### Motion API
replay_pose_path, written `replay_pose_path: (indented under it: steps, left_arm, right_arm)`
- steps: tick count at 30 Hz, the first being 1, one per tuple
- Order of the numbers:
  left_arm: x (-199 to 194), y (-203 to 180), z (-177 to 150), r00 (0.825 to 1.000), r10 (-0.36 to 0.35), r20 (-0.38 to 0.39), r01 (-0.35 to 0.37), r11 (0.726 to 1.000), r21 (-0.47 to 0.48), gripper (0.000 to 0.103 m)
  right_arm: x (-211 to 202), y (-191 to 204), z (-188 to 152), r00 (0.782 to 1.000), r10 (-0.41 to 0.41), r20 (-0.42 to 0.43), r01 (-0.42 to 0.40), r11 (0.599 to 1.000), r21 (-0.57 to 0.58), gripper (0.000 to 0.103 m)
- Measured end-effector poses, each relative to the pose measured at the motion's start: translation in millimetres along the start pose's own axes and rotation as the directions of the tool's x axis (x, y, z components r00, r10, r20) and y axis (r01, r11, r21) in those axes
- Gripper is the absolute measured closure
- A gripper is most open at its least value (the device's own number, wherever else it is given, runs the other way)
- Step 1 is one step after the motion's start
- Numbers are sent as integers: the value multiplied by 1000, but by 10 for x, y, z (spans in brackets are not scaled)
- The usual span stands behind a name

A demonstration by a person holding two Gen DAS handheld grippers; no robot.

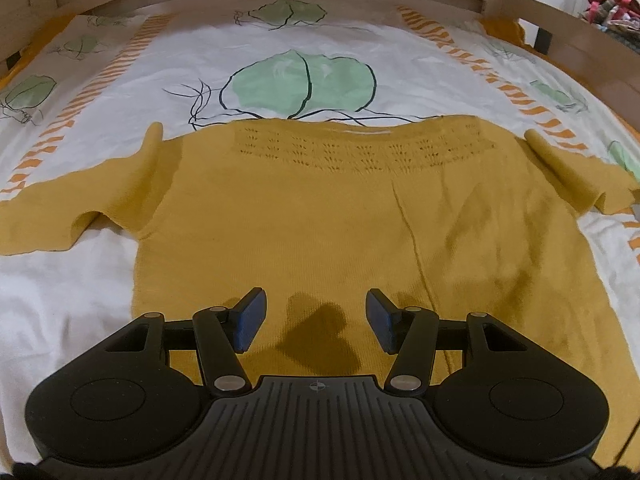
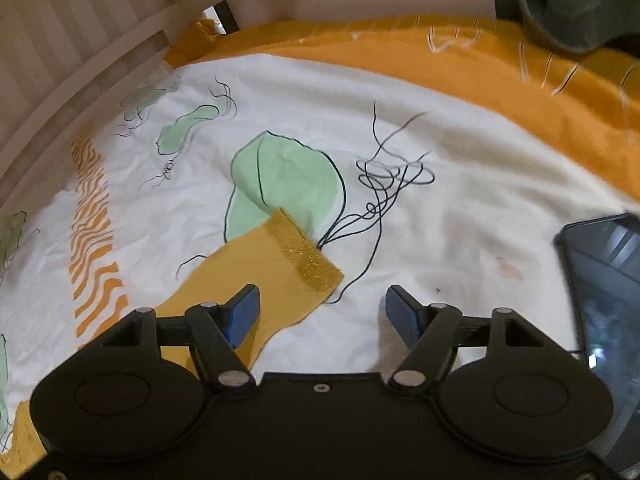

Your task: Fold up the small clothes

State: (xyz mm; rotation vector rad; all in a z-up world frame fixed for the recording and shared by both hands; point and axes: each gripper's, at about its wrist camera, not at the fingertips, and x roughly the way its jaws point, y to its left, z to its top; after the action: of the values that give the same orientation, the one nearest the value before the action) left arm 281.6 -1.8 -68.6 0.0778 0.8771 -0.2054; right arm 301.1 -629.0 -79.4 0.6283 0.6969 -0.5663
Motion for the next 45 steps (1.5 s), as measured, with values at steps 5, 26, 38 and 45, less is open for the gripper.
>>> replay_pose_path:
  steps: [5,26,38,45]
  left_arm:
    - [45,11,20,1000,6,-6,-7,1000,-14,49]
    - [-431,358,302,998,25,64,-19,994,-103,49]
    - [-683,914,455,992,72,107,-47,975,-217,49]
    - [-785,1163,460,988,97,123,-60,959,-275,49]
  right_arm:
    - [218,27,4,999,45,12,-46,999,25,29]
    - [-1264,2248,-79,913,409,18,-369,841,-395,90]
    - [-1690,3898,-1529,789,590,-173,-596,666,-449,90]
    - [-1368,4454,-2509,775,567,-279,-626,627,-464,91]
